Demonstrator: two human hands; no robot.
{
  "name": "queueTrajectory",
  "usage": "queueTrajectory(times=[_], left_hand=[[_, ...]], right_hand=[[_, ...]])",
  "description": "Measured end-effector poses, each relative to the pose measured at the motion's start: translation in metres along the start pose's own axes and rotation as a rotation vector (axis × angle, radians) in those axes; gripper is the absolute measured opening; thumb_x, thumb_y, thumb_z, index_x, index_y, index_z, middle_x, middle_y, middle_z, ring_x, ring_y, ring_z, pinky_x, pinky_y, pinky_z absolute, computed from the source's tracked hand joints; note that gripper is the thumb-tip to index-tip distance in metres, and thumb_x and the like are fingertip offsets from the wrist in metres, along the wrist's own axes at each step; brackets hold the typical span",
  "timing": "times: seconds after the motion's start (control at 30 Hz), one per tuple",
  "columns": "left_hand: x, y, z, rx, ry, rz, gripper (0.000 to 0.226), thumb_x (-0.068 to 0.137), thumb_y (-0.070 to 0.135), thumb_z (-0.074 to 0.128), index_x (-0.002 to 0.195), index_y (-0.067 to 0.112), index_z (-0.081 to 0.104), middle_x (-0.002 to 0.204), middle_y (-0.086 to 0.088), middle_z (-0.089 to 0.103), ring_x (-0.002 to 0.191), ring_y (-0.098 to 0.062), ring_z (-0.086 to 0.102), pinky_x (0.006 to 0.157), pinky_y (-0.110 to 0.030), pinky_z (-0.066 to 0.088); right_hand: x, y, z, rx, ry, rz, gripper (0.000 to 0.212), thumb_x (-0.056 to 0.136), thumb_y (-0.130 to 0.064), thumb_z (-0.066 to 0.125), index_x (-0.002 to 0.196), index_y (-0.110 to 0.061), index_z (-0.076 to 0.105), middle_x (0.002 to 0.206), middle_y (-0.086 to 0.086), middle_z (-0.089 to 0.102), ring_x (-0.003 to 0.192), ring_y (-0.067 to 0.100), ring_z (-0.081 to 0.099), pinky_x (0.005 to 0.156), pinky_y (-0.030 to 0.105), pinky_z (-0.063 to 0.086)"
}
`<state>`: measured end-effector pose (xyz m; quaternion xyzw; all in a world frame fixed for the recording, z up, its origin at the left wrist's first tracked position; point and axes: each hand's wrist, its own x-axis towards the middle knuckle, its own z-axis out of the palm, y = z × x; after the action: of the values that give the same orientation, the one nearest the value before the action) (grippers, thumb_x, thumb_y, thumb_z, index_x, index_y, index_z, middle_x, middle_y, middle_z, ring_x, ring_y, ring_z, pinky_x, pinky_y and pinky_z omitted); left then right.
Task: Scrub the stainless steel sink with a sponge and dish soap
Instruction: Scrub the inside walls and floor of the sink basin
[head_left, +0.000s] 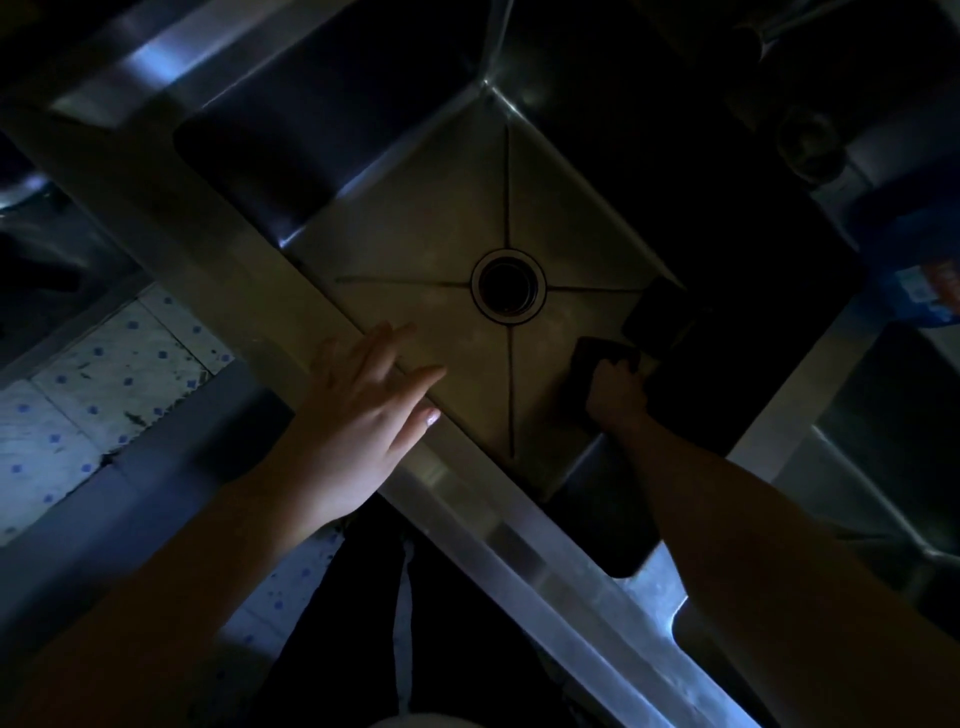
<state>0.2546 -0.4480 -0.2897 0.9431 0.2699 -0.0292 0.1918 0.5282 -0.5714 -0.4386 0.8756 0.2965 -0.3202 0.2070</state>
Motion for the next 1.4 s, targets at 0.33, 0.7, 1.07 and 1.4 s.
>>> queueTrajectory(times=[0.33, 0.7, 1.07, 1.4], left_hand=[[-0.007, -0.008, -0.001, 0.076, 0.017, 0.041, 0.028, 0.083, 0.015, 0.064, 0.111, 0.008, 0.066, 0.131, -0.025, 0.052, 0.121, -0.042, 0.051, 0.093, -0.060, 0.041], [0.005, -0.024, -0.010, 0.017, 0.034, -0.048, 0.030, 0.081, 0.015, 0.070, 0.109, 0.006, 0.066, 0.128, -0.027, 0.053, 0.118, -0.045, 0.052, 0.092, -0.064, 0.039], [0.008, -0.049, -0.014, -0.020, 0.053, -0.096, 0.029, 0.088, 0.027, 0.052, 0.111, 0.014, 0.064, 0.134, -0.016, 0.050, 0.121, -0.034, 0.051, 0.096, -0.061, 0.037], [0.017, -0.064, -0.019, -0.013, 0.087, -0.100, 0.025, 0.090, 0.024, 0.053, 0.108, 0.011, 0.065, 0.132, -0.017, 0.051, 0.116, -0.033, 0.052, 0.095, -0.053, 0.035]], right_hand=[[-0.043, -0.037, 0.050, 0.072, -0.301, -0.163, 0.034, 0.095, -0.016, 0.046, 0.124, 0.000, 0.052, 0.129, 0.020, 0.054, 0.117, 0.032, 0.054, 0.100, 0.040, 0.044], [-0.051, -0.053, 0.061, 0.669, -0.189, 0.077, 0.034, 0.083, -0.005, 0.059, 0.116, 0.003, 0.057, 0.120, 0.021, 0.060, 0.114, 0.032, 0.056, 0.100, 0.041, 0.046], [0.012, -0.153, -0.018, 1.128, -0.002, 0.193, 0.049, 0.070, -0.019, 0.080, 0.113, -0.001, 0.064, 0.115, 0.016, 0.067, 0.104, 0.027, 0.065, 0.076, 0.023, 0.047], [-0.001, -0.104, 0.005, 0.737, -0.107, 0.102, 0.036, 0.069, -0.031, 0.080, 0.091, -0.005, 0.068, 0.102, 0.017, 0.066, 0.100, 0.025, 0.065, 0.077, 0.032, 0.050]])
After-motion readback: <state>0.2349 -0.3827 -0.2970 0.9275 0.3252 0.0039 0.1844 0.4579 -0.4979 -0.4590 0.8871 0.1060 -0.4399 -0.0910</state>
